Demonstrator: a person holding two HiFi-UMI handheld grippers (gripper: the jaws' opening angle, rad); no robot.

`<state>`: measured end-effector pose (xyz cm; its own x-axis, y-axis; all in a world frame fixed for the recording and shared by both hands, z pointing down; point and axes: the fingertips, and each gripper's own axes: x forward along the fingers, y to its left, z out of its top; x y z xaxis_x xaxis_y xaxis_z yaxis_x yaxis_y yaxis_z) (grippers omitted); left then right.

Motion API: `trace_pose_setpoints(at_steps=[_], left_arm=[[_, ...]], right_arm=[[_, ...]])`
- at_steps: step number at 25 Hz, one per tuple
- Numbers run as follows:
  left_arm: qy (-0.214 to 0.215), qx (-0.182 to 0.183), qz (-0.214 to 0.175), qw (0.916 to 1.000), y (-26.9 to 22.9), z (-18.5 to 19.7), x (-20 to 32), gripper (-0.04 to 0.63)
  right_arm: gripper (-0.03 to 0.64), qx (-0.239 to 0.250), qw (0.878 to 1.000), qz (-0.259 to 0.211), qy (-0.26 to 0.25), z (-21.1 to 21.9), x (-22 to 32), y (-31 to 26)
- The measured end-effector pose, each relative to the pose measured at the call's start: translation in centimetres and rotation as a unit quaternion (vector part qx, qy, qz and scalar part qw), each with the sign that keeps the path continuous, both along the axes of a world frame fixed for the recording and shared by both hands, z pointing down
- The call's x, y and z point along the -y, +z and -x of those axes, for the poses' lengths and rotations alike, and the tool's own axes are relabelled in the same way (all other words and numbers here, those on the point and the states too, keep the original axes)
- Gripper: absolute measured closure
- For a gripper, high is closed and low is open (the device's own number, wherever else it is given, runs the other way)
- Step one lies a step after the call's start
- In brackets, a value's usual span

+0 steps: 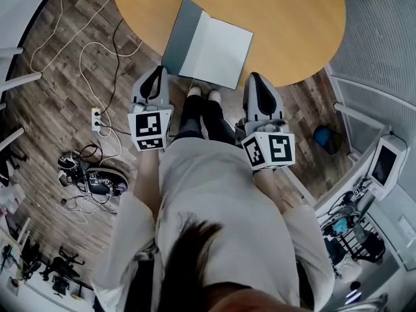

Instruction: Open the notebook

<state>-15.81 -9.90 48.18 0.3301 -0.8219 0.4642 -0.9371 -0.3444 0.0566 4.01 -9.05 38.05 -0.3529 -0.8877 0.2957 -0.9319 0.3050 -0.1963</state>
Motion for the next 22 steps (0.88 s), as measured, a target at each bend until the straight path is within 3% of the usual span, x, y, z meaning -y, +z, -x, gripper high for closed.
trace_pose_setpoints(at_steps=[22], left_arm=[[-0.069, -0.007, 0.055, 0.9961, 7.3, 4.4, 1.2, 0.571]], right_arm=[[0.615, -0.023, 0.999, 0.022, -0.002, 0.8, -0.4, 1.5]])
